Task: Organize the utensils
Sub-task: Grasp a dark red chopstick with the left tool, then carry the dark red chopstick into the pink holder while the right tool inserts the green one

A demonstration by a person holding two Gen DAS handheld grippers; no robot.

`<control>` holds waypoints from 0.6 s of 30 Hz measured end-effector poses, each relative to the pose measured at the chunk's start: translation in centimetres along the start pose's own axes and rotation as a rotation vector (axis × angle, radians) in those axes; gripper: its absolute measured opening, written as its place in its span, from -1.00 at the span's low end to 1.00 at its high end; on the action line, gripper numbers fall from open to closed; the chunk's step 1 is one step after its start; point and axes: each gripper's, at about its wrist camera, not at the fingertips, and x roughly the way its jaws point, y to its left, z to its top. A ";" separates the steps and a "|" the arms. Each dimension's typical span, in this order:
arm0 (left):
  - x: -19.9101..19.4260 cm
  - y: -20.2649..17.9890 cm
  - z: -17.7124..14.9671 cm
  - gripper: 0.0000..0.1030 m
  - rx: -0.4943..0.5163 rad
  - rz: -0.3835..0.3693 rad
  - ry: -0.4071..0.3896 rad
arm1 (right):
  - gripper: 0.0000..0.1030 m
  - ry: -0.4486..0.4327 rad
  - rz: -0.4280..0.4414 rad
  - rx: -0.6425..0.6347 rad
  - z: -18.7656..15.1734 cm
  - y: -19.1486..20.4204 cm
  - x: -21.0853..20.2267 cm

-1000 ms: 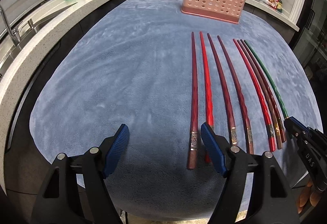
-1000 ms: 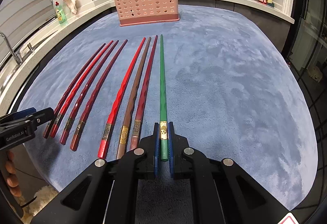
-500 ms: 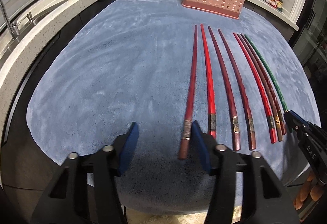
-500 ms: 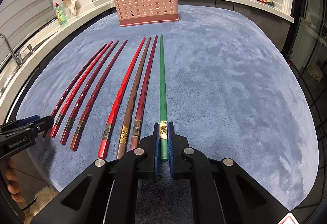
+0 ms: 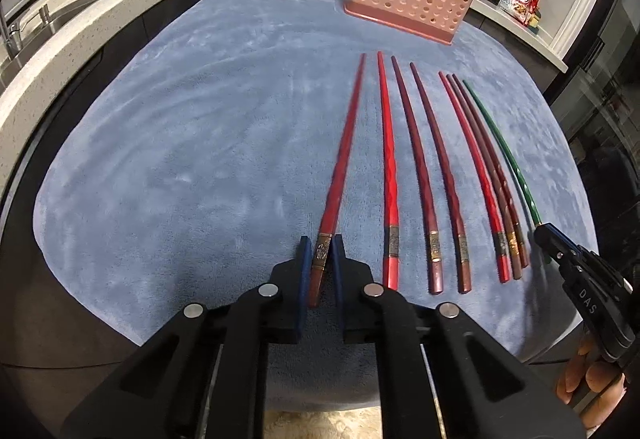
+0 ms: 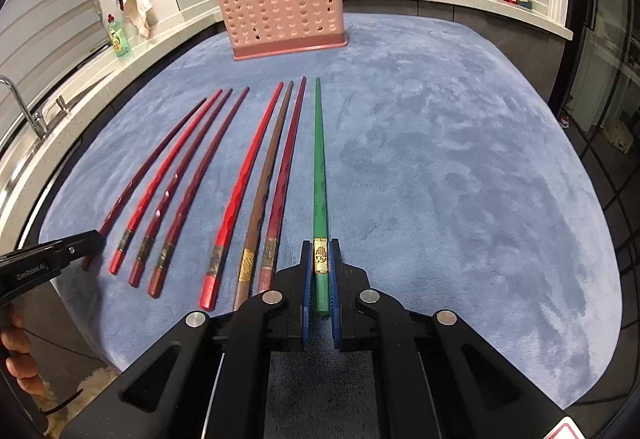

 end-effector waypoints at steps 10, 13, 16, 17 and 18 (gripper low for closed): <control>-5.2 0.5 4.1 -0.83 -0.034 -0.024 -0.110 | -0.87 -0.123 0.009 -0.001 5.3 -0.3 -5.3; -6.9 0.4 6.1 -0.85 -0.032 -0.031 -0.153 | -0.87 -0.171 0.016 0.004 7.8 -0.6 -6.8; -8.6 0.3 8.6 -0.87 -0.013 -0.020 -0.208 | -0.87 -0.216 0.016 0.008 10.3 -1.0 -7.8; -9.1 0.2 9.5 -0.87 -0.009 -0.013 -0.229 | -0.87 -0.230 0.018 0.013 11.3 -1.2 -8.0; -9.6 0.2 10.5 -0.87 -0.005 -0.007 -0.247 | -0.87 -0.241 0.022 0.019 12.1 -1.4 -8.2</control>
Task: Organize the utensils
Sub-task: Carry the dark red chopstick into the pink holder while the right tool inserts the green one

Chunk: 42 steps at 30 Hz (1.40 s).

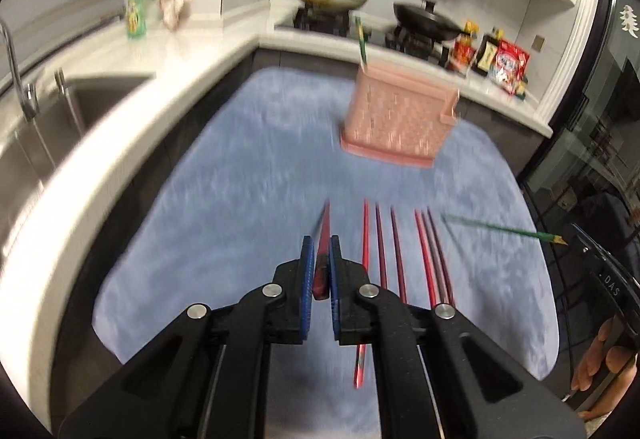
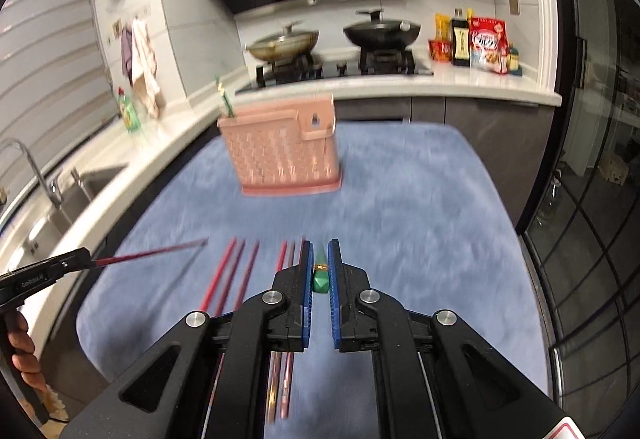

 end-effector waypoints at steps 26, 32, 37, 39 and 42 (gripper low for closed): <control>-1.6 -4.9 22.5 -0.88 0.045 -0.067 -0.334 | -0.87 -0.280 0.142 0.099 20.9 -0.9 2.3; -1.1 -6.4 27.8 -0.88 0.027 -0.104 -0.420 | -0.87 -0.346 0.143 0.087 25.8 0.9 4.3; 1.2 -7.1 29.8 -0.88 0.011 -0.115 -0.430 | -0.87 -0.329 0.144 0.094 27.5 1.7 7.8; 2.4 -7.2 30.0 -0.88 0.010 -0.112 -0.423 | -0.87 -0.306 0.145 0.099 27.3 1.8 9.3; 4.7 -7.4 29.8 -0.88 0.009 -0.113 -0.404 | -0.87 -0.266 0.145 0.104 26.6 1.6 11.8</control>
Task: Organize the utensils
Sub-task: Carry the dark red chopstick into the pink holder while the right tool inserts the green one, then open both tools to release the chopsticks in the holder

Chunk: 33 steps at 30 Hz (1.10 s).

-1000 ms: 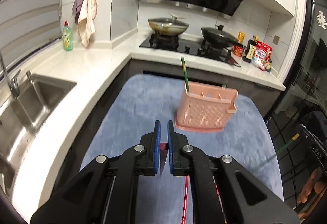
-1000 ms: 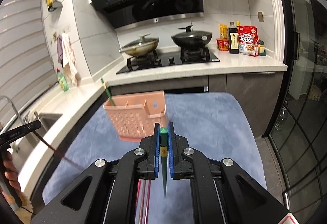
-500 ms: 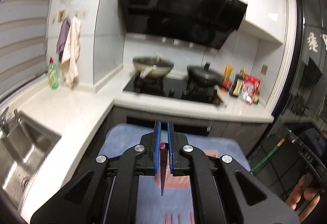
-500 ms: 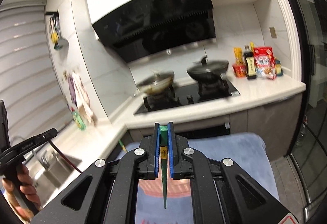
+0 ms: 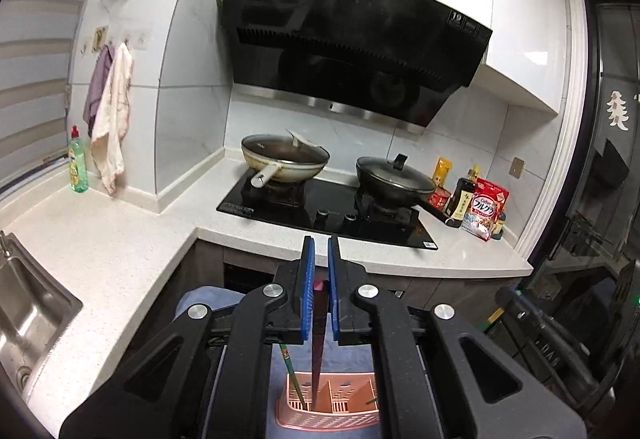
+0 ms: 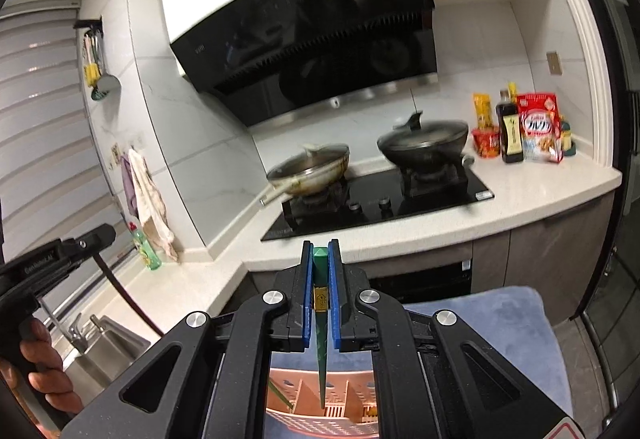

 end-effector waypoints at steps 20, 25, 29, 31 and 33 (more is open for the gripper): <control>5.5 2.4 -6.3 -0.59 -0.010 0.059 0.136 | -0.69 0.135 -0.001 0.065 -5.2 -3.1 4.4; 3.4 2.3 -6.3 -0.11 0.019 0.094 0.116 | -0.53 0.111 0.007 0.045 -4.3 -2.3 2.5; 1.6 2.1 -6.9 -0.10 0.053 0.118 0.141 | -0.45 0.111 0.014 0.012 -4.6 -1.5 0.2; 0.6 2.1 -7.6 -0.10 0.067 0.127 0.156 | -0.42 0.113 0.008 -0.004 -5.0 -1.1 -1.1; -0.4 2.3 -8.6 -0.09 0.086 0.151 0.181 | -0.39 0.124 0.007 -0.013 -6.0 -0.9 -2.8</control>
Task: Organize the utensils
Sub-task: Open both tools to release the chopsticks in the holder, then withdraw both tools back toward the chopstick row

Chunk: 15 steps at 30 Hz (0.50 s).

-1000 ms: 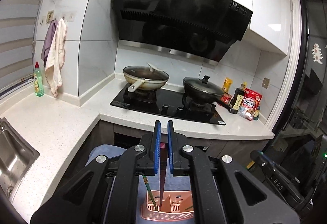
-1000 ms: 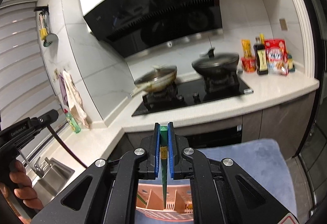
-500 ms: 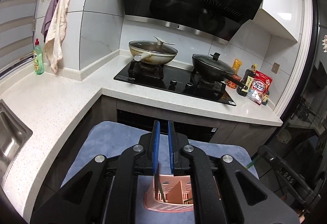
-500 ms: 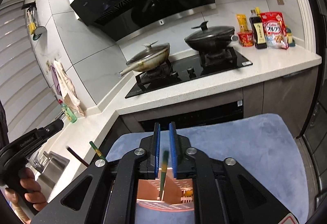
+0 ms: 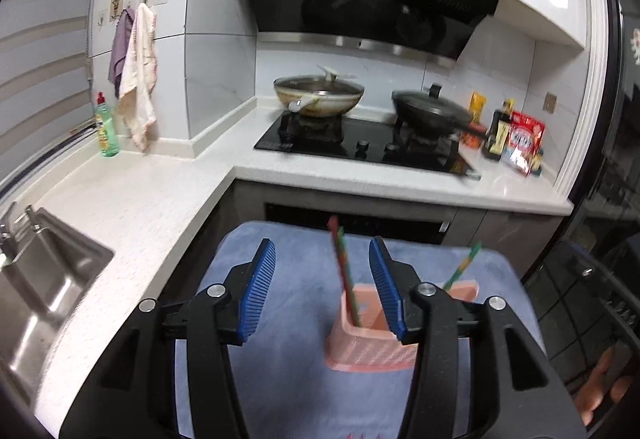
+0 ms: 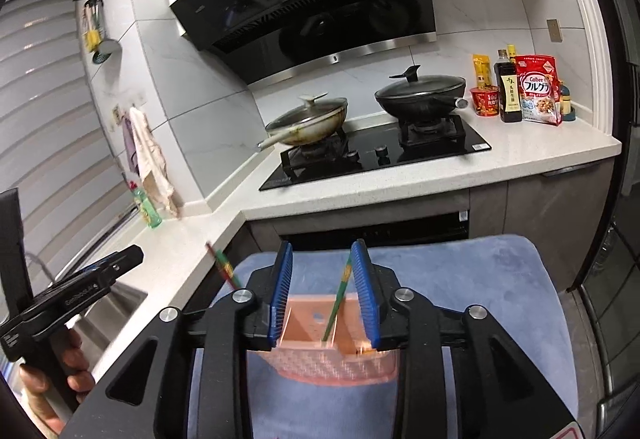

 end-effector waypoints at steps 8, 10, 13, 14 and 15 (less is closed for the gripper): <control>-2.2 1.4 -6.8 -0.10 0.009 0.072 0.086 | -0.38 0.045 -0.063 -0.065 -5.9 0.3 -5.0; -2.6 1.6 -8.5 -0.09 0.011 0.078 0.106 | -0.37 0.064 -0.078 -0.076 -7.3 0.3 -5.9; -3.5 1.6 -11.0 -0.09 0.023 0.093 0.134 | -0.37 0.092 -0.096 -0.082 -9.6 0.1 -7.2; -3.8 1.5 -11.8 -0.09 0.029 0.097 0.139 | -0.37 0.103 -0.102 -0.086 -10.5 0.1 -7.6; -4.0 1.5 -12.6 -0.09 0.038 0.101 0.144 | -0.37 0.111 -0.108 -0.090 -11.1 0.1 -7.9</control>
